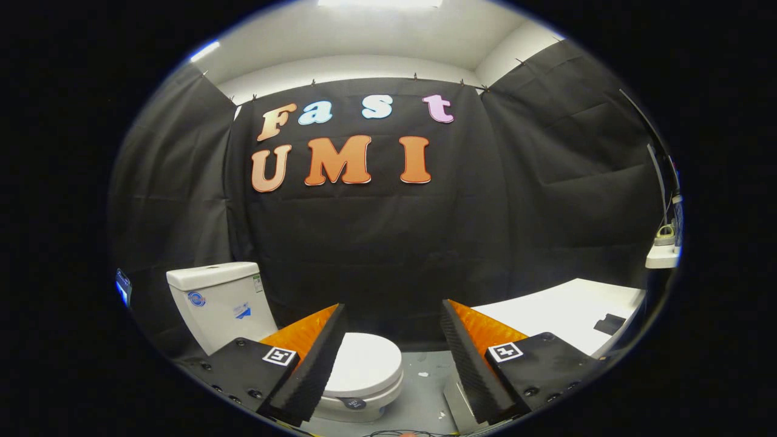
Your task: Open the toilet lid.
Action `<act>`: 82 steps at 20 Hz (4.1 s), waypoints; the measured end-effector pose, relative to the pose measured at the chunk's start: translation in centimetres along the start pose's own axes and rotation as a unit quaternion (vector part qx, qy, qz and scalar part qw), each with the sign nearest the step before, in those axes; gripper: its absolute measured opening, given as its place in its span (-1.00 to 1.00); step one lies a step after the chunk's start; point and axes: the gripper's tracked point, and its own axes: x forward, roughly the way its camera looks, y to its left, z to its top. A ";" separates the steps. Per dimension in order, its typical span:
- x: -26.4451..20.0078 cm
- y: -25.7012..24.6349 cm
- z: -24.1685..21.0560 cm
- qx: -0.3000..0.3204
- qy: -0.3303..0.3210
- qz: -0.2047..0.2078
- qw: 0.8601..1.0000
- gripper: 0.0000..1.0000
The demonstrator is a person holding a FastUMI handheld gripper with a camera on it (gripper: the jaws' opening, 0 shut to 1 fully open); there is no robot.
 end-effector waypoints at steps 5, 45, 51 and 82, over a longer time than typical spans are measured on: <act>2.2 1.4 0.2 0.029 0.001 0.007 1.000 0.98; 8.7 6.6 -38.4 0.389 0.392 0.021 0.833 0.76; 8.3 7.5 -39.9 0.425 0.414 0.029 0.805 0.16; 8.8 6.3 -39.4 0.492 0.368 0.041 0.788 -0.82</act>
